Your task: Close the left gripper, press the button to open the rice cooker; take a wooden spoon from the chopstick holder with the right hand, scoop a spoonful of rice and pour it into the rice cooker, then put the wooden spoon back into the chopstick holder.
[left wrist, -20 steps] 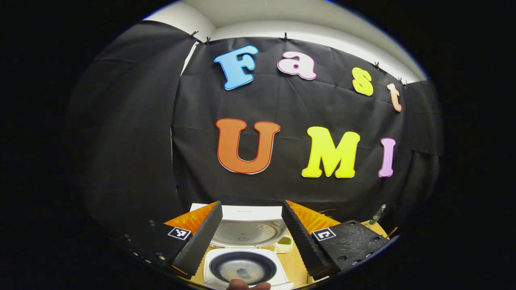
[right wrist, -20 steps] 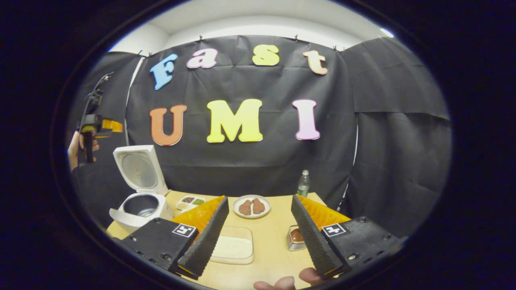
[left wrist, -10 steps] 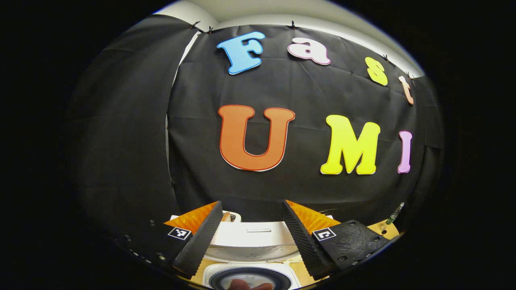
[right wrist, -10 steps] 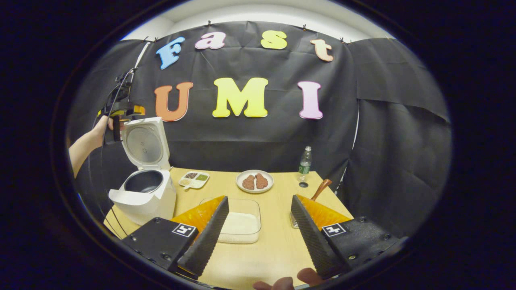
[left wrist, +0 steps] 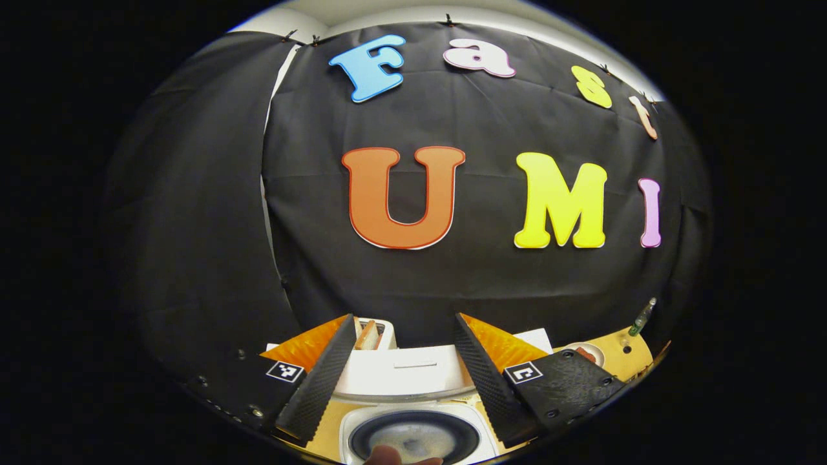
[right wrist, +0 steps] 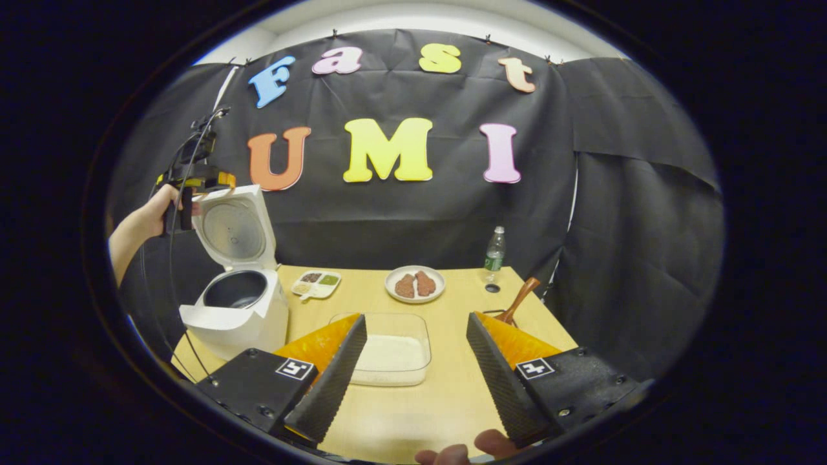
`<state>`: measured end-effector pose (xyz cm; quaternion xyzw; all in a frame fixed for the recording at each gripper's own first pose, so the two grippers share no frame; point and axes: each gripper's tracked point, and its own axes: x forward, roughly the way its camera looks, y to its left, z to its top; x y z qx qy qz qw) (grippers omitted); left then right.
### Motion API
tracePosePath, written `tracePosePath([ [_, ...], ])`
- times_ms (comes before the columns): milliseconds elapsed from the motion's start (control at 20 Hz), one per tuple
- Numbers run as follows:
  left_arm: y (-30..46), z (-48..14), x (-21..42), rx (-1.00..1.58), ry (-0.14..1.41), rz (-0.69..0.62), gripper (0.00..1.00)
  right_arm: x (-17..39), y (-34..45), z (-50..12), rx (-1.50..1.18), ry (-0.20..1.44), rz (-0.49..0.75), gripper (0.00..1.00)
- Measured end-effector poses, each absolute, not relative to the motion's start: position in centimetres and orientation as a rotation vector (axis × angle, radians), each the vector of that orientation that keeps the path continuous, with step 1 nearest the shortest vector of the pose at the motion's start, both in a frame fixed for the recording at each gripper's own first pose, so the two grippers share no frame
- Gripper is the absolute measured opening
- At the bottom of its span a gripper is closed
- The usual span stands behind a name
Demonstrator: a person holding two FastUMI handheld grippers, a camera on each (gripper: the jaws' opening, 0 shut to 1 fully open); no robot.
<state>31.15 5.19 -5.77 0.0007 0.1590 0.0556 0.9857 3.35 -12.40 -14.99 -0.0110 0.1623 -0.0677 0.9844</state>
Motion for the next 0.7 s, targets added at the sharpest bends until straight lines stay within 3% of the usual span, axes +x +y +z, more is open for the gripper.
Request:
tracePosePath([
  [350,2.4,-10.2,21.8,-0.047,0.536,0.064,0.96,2.7,-11.2,-18.8,0.059,0.417,-0.075,0.98],
  [700,1.4,-18.1,15.8,-0.109,0.724,0.048,0.97,1.3,-11.8,-21.4,0.140,0.498,-0.104,0.98],
])
